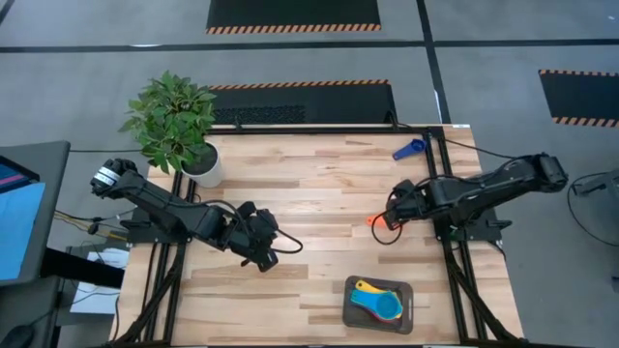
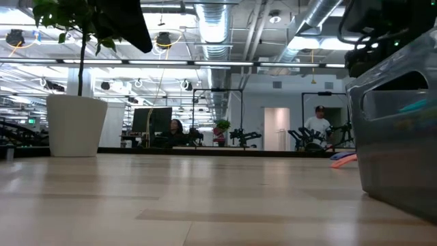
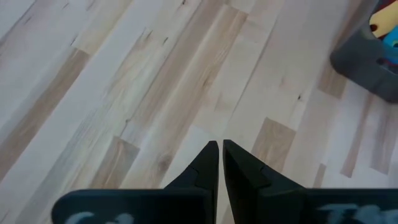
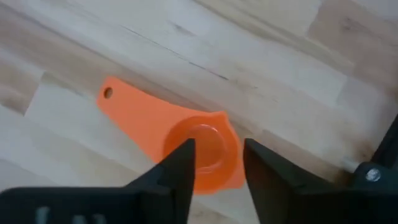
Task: Nest measuring cups in basket
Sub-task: Stack the orange measuring cup on top of the light blue measuring cup in the black bin
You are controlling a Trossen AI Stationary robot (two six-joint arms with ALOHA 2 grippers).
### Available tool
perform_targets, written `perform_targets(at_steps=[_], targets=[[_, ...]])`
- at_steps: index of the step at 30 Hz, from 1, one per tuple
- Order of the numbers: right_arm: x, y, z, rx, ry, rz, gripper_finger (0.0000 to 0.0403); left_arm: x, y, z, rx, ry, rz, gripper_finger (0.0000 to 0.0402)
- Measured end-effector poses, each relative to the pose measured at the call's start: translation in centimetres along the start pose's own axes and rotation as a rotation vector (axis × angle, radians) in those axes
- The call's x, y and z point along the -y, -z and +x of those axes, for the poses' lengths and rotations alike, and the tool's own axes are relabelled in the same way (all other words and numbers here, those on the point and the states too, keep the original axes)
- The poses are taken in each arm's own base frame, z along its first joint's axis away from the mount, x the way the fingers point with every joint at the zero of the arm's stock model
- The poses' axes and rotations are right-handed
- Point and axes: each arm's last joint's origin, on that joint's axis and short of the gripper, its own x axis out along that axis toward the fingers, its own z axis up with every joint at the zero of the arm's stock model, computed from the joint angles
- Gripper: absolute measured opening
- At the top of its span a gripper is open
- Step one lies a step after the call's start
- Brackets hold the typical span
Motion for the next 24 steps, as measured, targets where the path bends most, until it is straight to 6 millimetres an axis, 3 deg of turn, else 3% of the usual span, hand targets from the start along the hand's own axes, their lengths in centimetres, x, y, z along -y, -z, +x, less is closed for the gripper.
perform_targets(at_steps=[5,10,24], targets=[[0.4,0.3,0.6,-0.009,0.024,0.028,0.0205,0.0,0.0,0.0,0.002,-0.002,0.001,0.0011],[0.6,0.6,1.4,-0.013,0.027,0.027,0.0231,0.0,0.0,0.0,0.004,-0.005,0.007,0.0011],[1.4,2.0,4.2,-0.04,0.002,0.009,0.0209,0.0,0.0,0.0,0.005,-0.005,-0.005,0.0011]])
